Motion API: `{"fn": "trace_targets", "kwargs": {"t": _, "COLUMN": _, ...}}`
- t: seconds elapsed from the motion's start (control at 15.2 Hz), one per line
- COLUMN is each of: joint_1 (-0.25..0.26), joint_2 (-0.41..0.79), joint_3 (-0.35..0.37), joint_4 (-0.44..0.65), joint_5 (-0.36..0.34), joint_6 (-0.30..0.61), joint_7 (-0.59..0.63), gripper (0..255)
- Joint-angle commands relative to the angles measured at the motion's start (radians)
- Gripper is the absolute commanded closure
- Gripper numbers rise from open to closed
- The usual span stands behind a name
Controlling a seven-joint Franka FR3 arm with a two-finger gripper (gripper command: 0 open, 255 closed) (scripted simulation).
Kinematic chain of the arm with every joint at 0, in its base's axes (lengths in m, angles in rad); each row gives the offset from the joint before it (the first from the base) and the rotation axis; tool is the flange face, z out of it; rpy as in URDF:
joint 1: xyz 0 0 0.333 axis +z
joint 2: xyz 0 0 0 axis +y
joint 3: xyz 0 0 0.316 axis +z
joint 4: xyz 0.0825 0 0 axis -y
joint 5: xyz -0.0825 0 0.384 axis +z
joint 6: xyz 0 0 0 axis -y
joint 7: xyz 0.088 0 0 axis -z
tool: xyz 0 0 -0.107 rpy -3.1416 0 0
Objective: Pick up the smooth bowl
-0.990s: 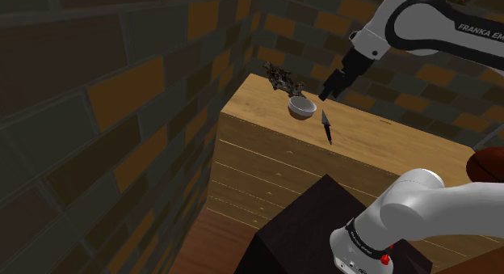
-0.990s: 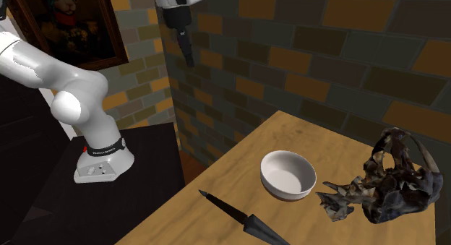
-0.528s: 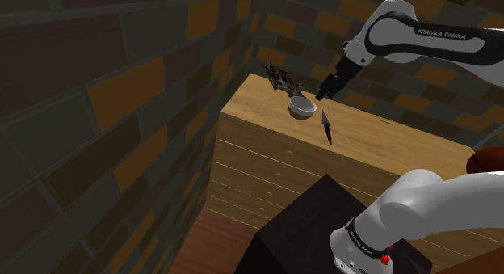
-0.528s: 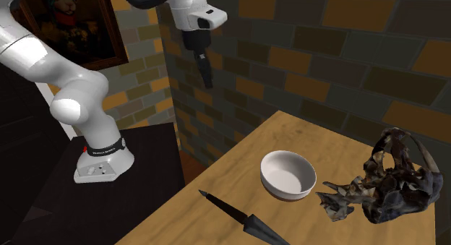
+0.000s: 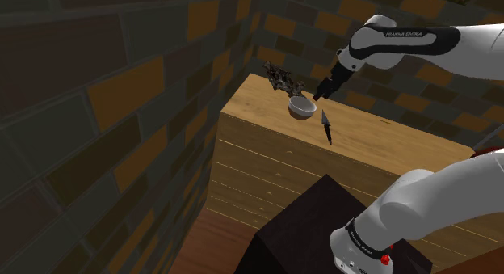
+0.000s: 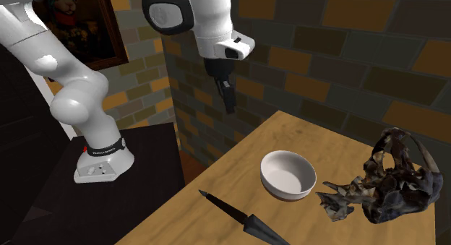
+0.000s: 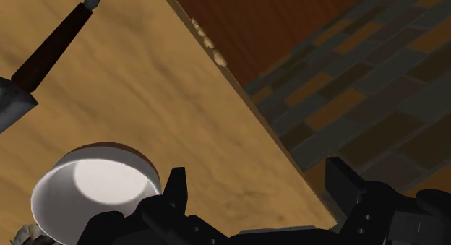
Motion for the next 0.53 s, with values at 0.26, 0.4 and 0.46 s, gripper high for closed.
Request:
{"fn": "trace_targets", "kwargs": {"t": 0.26, "joint_1": 0.007, "joint_2": 0.23, "joint_3": -0.107, "joint_4": 0.131, "joint_5": 0.117, "joint_6": 0.059, "joint_7": -0.175, "gripper": 0}}
{"fn": "trace_targets", "kwargs": {"t": 0.4, "joint_1": 0.0, "joint_2": 0.314, "joint_3": -0.133, "joint_4": 0.187, "joint_5": 0.172, "joint_6": 0.064, "joint_7": -0.237, "gripper": 0}}
{"fn": "trace_targets", "kwargs": {"t": 0.46, "joint_1": -0.006, "joint_2": 0.357, "joint_3": -0.143, "joint_4": 0.217, "joint_5": 0.202, "joint_6": 0.064, "joint_7": -0.269, "gripper": 0}}
